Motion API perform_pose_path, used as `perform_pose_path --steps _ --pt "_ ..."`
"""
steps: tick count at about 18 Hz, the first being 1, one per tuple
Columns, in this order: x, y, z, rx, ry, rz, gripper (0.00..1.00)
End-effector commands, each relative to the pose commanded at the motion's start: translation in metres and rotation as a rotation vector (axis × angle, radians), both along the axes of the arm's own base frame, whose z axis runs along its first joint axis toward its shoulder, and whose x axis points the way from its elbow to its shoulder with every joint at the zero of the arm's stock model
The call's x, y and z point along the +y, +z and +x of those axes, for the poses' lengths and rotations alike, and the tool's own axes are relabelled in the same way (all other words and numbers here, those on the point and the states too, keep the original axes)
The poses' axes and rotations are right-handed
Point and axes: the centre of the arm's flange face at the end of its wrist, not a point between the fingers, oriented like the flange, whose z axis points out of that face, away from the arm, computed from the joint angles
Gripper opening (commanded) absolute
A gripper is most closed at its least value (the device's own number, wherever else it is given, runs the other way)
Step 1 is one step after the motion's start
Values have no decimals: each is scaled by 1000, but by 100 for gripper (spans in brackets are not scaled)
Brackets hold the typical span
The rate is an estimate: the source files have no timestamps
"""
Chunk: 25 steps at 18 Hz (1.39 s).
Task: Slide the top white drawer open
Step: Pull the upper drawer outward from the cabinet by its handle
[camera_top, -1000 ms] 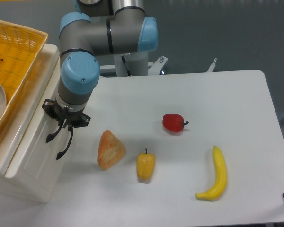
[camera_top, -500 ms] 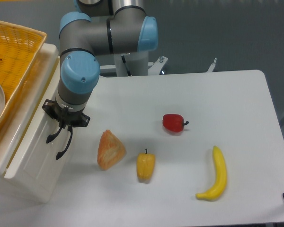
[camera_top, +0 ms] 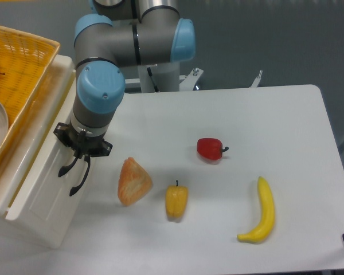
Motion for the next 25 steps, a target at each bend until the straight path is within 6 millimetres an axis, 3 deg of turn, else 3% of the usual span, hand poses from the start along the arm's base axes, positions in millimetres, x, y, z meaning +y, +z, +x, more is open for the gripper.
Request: perform_pose_path --steps 3,14,25 --pt "-4 0 -13 6 6 7 4" --pt "-3 -6 -20 12 1 4 4" --pt "-16 1 -47 24 16 21 4"
